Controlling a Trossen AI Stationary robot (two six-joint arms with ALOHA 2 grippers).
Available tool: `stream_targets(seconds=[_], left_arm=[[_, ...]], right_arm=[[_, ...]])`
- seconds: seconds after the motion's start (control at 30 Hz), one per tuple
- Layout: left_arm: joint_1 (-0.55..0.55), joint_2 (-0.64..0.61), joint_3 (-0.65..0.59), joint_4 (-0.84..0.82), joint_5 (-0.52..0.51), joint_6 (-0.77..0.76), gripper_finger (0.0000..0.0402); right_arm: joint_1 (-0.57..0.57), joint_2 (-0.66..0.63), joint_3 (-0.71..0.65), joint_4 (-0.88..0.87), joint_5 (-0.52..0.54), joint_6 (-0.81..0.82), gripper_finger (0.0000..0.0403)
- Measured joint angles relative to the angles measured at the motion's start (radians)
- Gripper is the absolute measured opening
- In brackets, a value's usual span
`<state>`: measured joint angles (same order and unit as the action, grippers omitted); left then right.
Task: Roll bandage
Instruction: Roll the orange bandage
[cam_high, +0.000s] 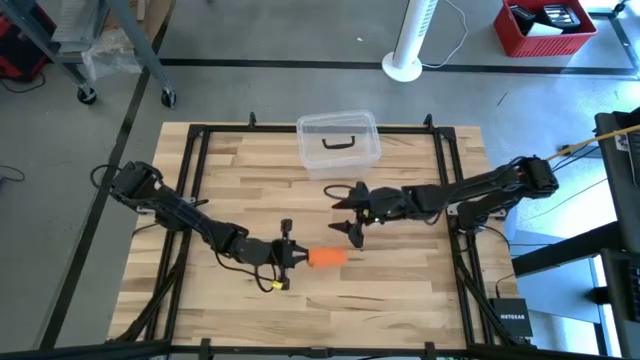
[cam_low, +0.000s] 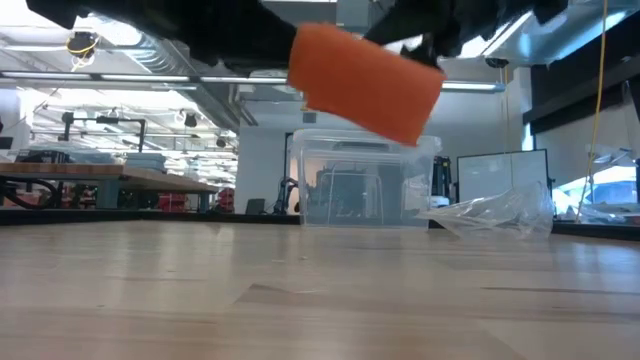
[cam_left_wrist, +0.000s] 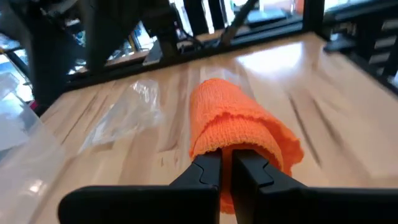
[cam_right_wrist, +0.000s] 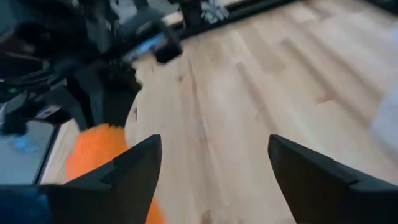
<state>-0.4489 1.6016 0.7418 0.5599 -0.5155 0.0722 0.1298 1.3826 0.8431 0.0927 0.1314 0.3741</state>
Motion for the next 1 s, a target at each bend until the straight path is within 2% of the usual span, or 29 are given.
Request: stream_targets(seconds=[0.2,0.33,0.43,0.57,0.67,0.8,1.0], left_arm=[[0.011,-0.032,0.000,0.016,0.001,-0.077,0.0004],[0.022,-0.114,0.000,0.021,0.006,-0.097,0.0004],[0.038,-0.173,0.000,0.020,0.019,-0.096,0.0004],[0.069,-0.222,0.000,0.020,0.064,-0.116,0.0004],[0.086,-0.230,0.000,0.018,0.104,-0.139,0.0004],[0.099,-0.230,0.000,0.018,0.155,-0.162,0.0004],[0.098,-0.230,0.000,0.026,0.158,-0.177,0.0004]], right_arm=[[0.028,-0.161,0.058,-0.266,-0.006,-0.164,0.0293],[0.090,-0.254,0.031,-0.453,0.093,-0.236,0.0293],[0.163,-0.296,-0.092,-0.288,0.159,-0.279,0.0293],[0.230,-0.290,-0.320,0.184,0.233,-0.356,0.0293],[0.228,-0.235,-0.430,0.416,0.322,-0.371,0.0293],[0.216,-0.189,-0.447,0.582,0.320,-0.426,0.0293],[0.217,-0.155,-0.428,0.666,0.209,-0.556,0.0261]])
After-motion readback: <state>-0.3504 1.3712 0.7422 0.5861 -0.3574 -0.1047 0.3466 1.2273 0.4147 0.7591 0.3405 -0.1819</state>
